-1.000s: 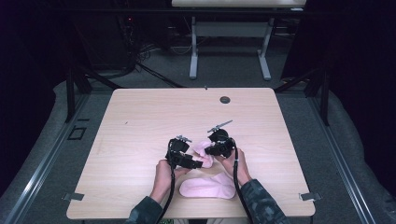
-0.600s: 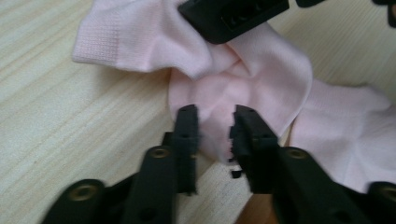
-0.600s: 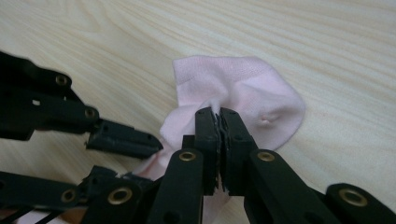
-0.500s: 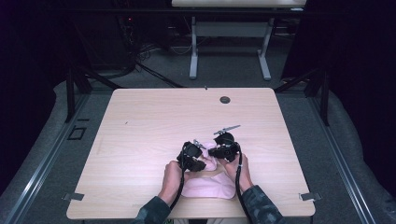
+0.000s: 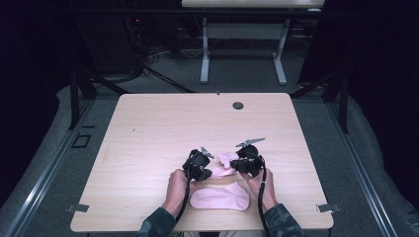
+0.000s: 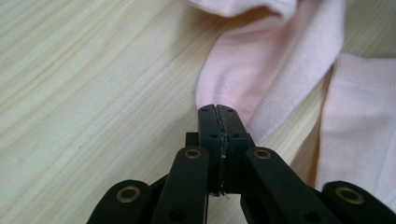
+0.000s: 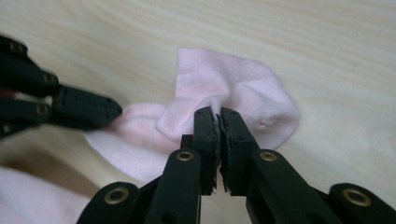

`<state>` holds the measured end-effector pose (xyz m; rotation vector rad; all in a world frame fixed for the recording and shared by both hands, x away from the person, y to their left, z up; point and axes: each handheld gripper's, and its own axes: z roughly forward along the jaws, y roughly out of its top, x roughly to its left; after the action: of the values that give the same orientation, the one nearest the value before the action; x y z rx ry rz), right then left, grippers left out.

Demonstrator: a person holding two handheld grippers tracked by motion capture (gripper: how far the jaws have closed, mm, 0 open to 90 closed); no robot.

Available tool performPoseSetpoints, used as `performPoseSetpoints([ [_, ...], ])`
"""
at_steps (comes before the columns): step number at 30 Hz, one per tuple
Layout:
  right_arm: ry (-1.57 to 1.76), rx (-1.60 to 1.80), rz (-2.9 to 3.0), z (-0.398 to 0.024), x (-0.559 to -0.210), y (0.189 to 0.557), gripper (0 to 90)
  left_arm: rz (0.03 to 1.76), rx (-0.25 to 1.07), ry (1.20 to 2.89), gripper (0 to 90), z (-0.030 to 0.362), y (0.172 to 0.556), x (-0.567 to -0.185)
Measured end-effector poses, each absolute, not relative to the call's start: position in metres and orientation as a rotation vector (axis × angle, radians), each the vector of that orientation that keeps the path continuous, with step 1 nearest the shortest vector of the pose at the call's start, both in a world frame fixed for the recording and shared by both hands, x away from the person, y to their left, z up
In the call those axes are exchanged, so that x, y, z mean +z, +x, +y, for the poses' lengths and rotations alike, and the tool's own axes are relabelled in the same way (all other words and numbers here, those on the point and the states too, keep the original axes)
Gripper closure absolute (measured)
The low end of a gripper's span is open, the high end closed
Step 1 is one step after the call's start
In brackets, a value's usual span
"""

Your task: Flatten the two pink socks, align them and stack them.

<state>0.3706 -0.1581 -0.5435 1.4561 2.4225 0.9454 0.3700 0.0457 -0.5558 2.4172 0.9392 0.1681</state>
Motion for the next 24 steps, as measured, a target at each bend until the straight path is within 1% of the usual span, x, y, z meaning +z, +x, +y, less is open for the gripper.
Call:
performPoseSetpoints([
  [3,1.450,0.901,2.484,-0.158,-0.551,0.361,80.5,0.952,0.168,2.421,89.7,0.054,0.373,-0.556],
  [6,1.459,0.887,2.504,-0.160,-0.552,0.357,79.5,0.963,0.165,2.418,89.7,0.061,0.375,-0.557],
  [9,1.460,0.854,2.545,-0.161,-0.550,0.354,76.2,0.967,0.159,2.418,89.5,0.067,0.375,-0.557],
  [10,1.438,0.850,2.553,-0.162,-0.546,0.351,71.2,0.970,0.155,2.417,88.7,0.068,0.375,-0.557],
  [11,1.426,0.865,2.548,-0.164,-0.543,0.350,68.5,0.977,0.153,2.407,87.1,0.070,0.375,-0.557],
  [12,1.402,0.902,2.531,-0.169,-0.539,0.350,66.7,0.981,0.138,2.394,82.8,0.073,0.375,-0.556],
  [13,1.402,0.902,2.531,-0.169,-0.539,0.350,66.7,0.989,0.130,2.383,82.8,0.075,0.375,-0.555],
  [15,1.402,0.952,2.476,-0.179,-0.529,0.353,63.2,1.010,0.129,2.356,71.1,0.079,0.374,-0.552],
  [18,1.348,0.911,2.435,-0.190,-0.523,0.365,58.5,1.035,0.122,2.323,61.5,0.081,0.373,-0.548],
  [21,1.341,0.874,2.483,-0.193,-0.533,0.380,54.8,1.053,0.111,2.331,58.3,0.079,0.374,-0.549],
  [24,1.332,0.799,2.530,-0.189,-0.546,0.387,53.6,1.066,0.103,2.351,59.6,0.076,0.374,-0.552],
])
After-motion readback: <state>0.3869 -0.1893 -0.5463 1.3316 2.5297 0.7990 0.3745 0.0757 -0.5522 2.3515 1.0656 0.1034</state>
